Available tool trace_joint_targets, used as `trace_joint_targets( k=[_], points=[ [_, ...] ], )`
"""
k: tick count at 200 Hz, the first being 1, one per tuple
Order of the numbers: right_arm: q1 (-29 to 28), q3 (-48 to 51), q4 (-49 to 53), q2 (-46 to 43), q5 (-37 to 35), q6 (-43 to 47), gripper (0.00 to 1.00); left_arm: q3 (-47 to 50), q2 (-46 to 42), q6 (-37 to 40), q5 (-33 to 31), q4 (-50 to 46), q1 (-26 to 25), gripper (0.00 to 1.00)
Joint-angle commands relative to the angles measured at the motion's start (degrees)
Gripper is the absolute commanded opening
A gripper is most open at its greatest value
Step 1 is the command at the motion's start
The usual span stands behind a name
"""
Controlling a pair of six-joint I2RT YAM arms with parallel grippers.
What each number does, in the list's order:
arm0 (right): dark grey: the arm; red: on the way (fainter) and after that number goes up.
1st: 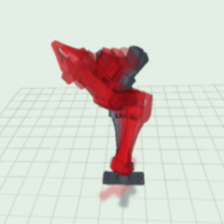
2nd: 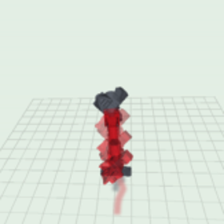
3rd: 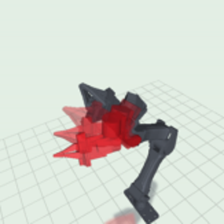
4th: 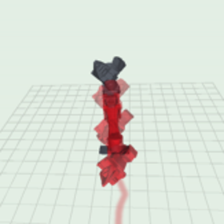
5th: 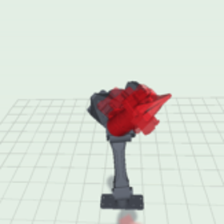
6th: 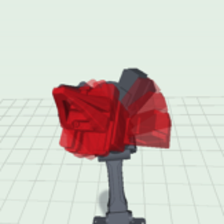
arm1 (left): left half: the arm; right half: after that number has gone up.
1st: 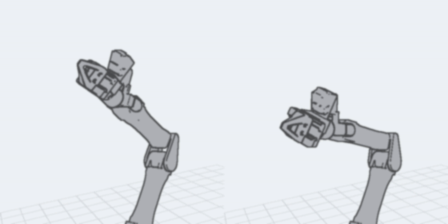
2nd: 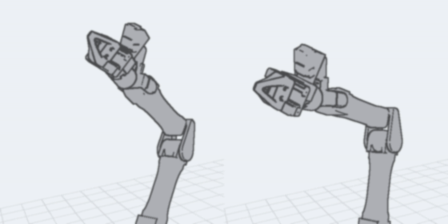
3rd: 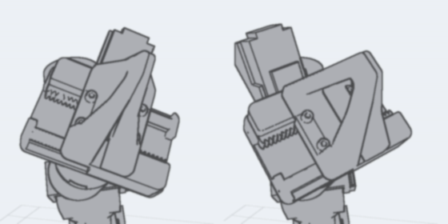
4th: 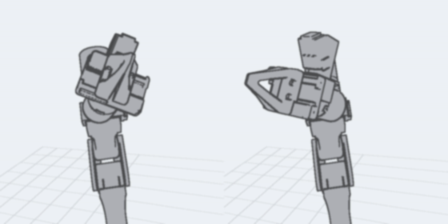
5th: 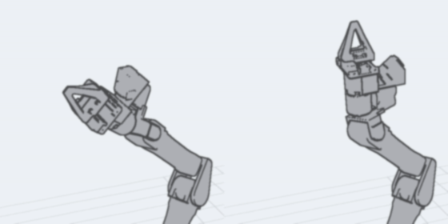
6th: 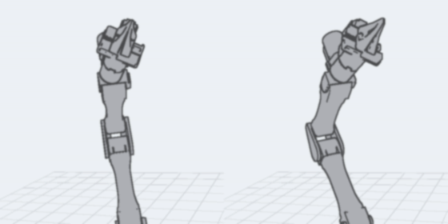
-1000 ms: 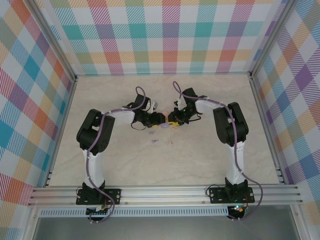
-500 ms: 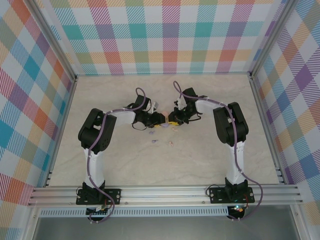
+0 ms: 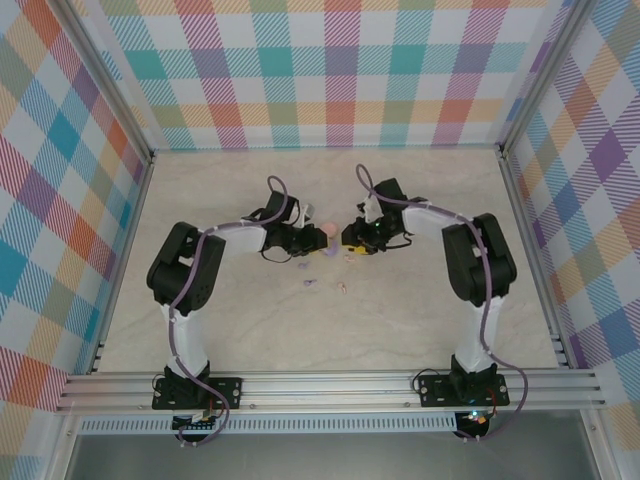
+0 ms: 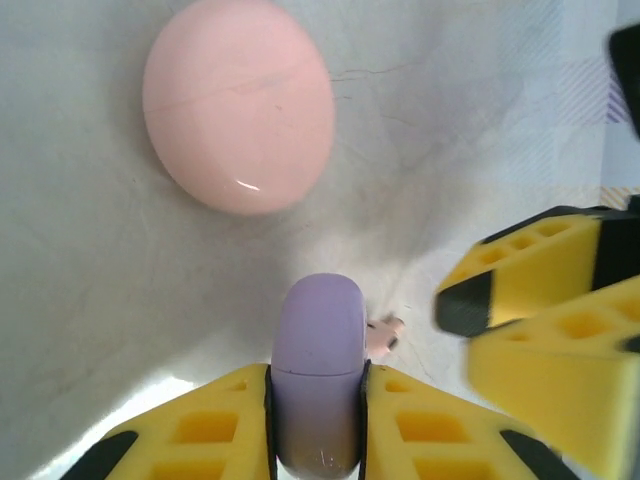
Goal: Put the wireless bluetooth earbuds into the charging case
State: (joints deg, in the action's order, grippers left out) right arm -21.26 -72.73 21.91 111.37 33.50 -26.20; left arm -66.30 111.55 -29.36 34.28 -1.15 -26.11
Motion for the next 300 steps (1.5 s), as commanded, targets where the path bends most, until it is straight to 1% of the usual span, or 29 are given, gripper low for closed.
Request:
trace_joint_targets(
  k=[1,15,42,53,72,106,141,184,196,232,280,300],
  points=[
    [2.9,3.7,-7.8,-9.5,1.0,-1.2,0.46,1.9,-8.2,0.2,-0.1,5.0,0.1,0.21],
    [3.3,6.5,-11.9,-14.3,2.3,-0.4,0.51,3.0,-12.0,0.2,0.2,7.3,0.1,0.21],
    [3.3,12.6,-22.1,-22.7,5.9,0.9,0.56,5.7,-19.3,0.2,1.5,13.1,0.1,0.21],
    [3.5,12.8,-22.7,-24.8,10.0,1.1,0.58,6.5,-22.2,0.3,2.2,15.0,0.1,0.21],
    [3.5,11.7,-23.7,-26.9,18.1,1.2,0.59,7.4,-26.8,1.2,3.7,17.0,-0.2,0.21],
    [3.4,13.1,-27.7,-32.7,22.3,2.3,0.64,8.8,-33.7,2.9,5.8,19.3,-1.3,0.21],
    [2.5,11.6,-27.2,-34.9,24.5,2.3,0.59,9.4,-37.9,4.0,6.7,20.9,-3.5,0.21],
    [0.0,9.3,-28.7,-34.8,27.2,1.6,0.55,7.3,-39.5,6.4,7.3,17.6,-5.7,0.21],
    [-0.1,8.9,-29.4,-34.9,27.3,1.0,0.53,7.2,-39.9,7.1,6.8,16.7,-5.9,0.21],
    [-0.4,7.7,-28.4,-35.3,27.6,1.4,0.52,7.3,-40.2,7.6,6.8,16.1,-6.1,0.21],
    [-1.0,6.9,-27.2,-34.8,27.9,1.9,0.43,7.2,-40.2,7.9,6.9,16.1,-6.7,0.21],
    [-1.4,6.6,-26.5,-34.5,28.1,2.4,0.41,7.2,-40.4,8.0,6.9,16.0,-6.8,0.21]
  ],
)
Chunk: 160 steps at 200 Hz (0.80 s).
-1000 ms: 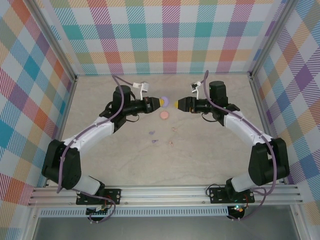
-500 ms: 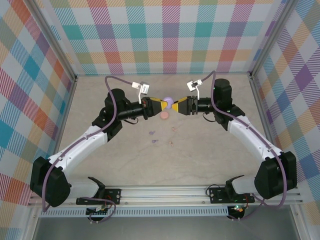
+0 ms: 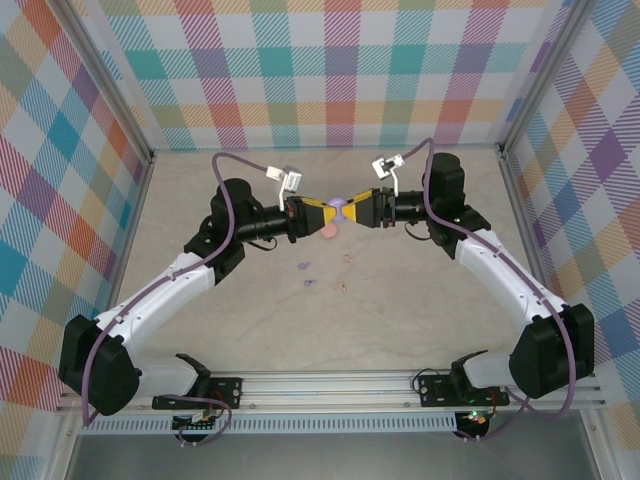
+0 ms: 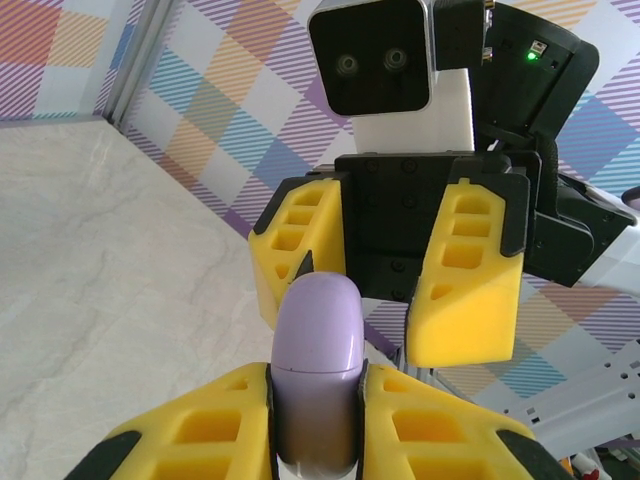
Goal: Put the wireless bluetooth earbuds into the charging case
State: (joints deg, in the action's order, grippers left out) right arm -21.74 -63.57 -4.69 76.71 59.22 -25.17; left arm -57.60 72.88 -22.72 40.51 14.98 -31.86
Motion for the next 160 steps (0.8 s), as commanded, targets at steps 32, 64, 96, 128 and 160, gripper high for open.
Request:
trace_joint_targets(
  k=[32,64,96,128,160],
  points=[
    [-1.5,-3.0,1.3,0.4,2.6,2.1,0.4,-1.5,-1.7,1.3,0.5,-0.1,-1.1,0.21],
    [-1.6,-3.2,2.2,0.2,2.4,2.9,0.31,-1.5,-1.5,1.3,0.4,-0.1,-1.2,0.21],
    [-1.6,-3.6,4.8,-0.6,0.4,4.6,0.23,-1.8,-1.5,1.6,0.4,-1.4,-1.3,0.29],
    [-1.7,-6.1,12.3,-0.8,0.7,9.6,0.21,-4.3,-0.9,3.2,3.9,-7.1,-1.3,0.36],
    [-1.6,-6.2,13.3,-1.1,1.3,10.5,0.21,-4.6,-1.0,3.4,6.4,-7.4,-1.7,0.37]
  ],
)
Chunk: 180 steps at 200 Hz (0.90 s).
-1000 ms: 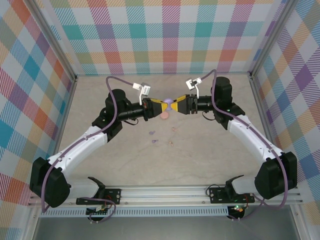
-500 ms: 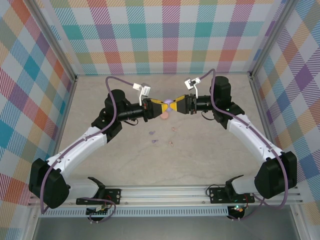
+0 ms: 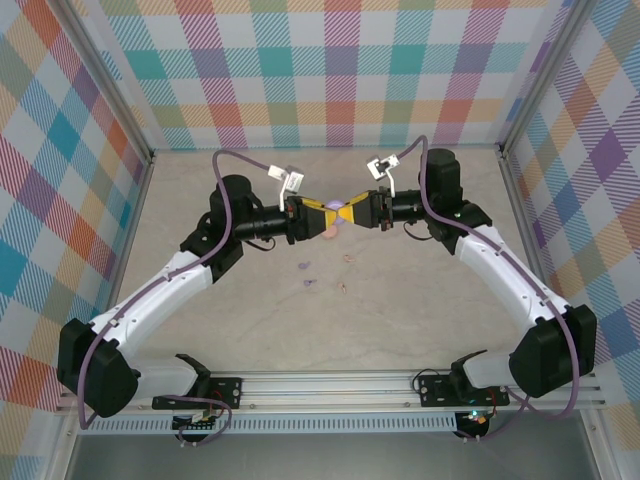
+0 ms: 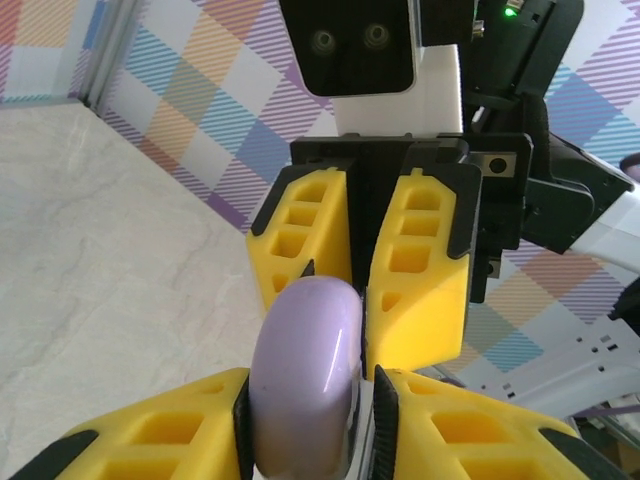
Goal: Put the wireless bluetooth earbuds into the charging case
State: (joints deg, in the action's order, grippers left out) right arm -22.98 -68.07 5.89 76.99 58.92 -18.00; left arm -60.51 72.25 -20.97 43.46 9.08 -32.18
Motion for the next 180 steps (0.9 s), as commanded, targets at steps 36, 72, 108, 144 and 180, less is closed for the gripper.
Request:
trace_joint_targets(
  k=[36,72,108,144,180],
  points=[
    [-0.5,-1.7,2.4,-1.6,1.9,3.1,0.21,-1.8,-0.3,1.9,3.8,-1.9,-1.5,0.37],
    [-0.5,-1.8,2.7,-1.8,2.1,3.2,0.21,-2.2,0.6,1.9,4.6,-2.0,-1.9,0.37],
    [-0.7,-1.5,2.6,-1.8,2.2,3.4,0.21,-2.7,1.1,1.8,4.6,-1.6,-2.4,0.34],
    [-0.9,-1.4,3.2,-1.9,2.3,3.9,0.21,-2.9,1.3,1.8,4.4,-1.8,-2.4,0.25],
    [-1.1,-1.4,5.7,-2.3,1.2,5.6,0.31,-2.9,1.1,2.4,3.4,-2.4,-2.4,0.18]
  ],
)
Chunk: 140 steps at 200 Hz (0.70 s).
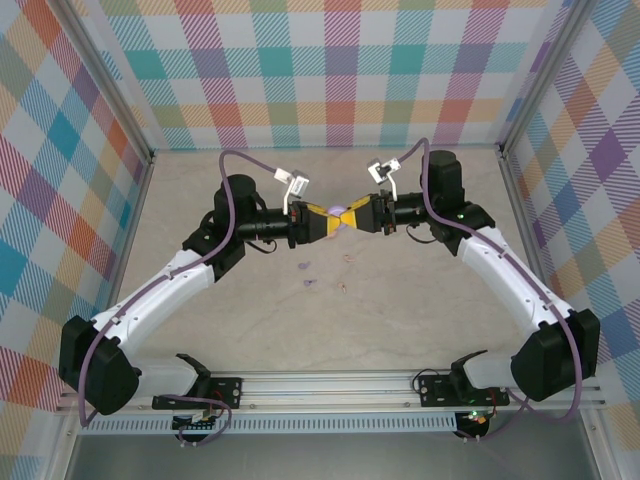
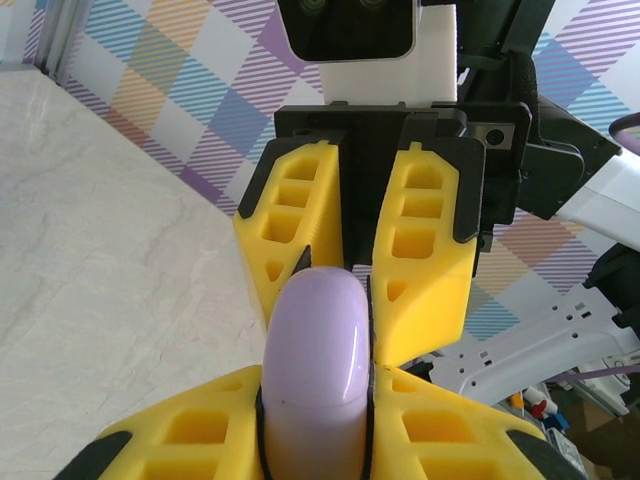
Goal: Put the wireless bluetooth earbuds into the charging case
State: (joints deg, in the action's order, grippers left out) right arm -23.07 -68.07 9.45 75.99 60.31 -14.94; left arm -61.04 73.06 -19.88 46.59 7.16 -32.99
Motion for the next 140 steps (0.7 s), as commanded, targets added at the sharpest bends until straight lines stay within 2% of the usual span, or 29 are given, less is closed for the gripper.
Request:
trace_joint_targets(
  k=[1,12,27,48,77,107,140],
  points=[
    [-1.0,-1.4,2.2,-1.3,-0.4,2.6,0.32,-2.3,0.3,1.3,0.2,-0.6,-1.6,0.17],
    [-1.1,-1.6,4.0,-2.0,-3.1,3.4,0.45,-2.4,0.1,2.4,-1.4,-1.7,-1.6,0.15],
    [-1.1,-2.2,7.2,-3.0,-6.6,5.3,0.54,-2.2,-0.2,4.4,-4.8,-2.7,-1.6,0.13],
    [-1.0,-3.4,11.1,-4.4,-10.7,6.8,0.56,0.1,-0.7,8.6,-9.2,1.1,-1.6,0.13],
    [-1.0,-3.5,13.9,-7.2,-16.4,6.9,0.59,4.6,-1.7,17.9,-7.5,10.0,-1.8,0.14],
    [-1.1,-3.5,18.3,-9.4,-19.2,8.2,0.62,5.6,-2.5,25.7,-6.7,10.2,-2.2,0.14],
    [-2.1,-3.6,20.8,-9.8,-21.5,9.0,0.64,6.4,-3.9,28.6,-6.6,10.9,-2.6,0.14]
  ],
)
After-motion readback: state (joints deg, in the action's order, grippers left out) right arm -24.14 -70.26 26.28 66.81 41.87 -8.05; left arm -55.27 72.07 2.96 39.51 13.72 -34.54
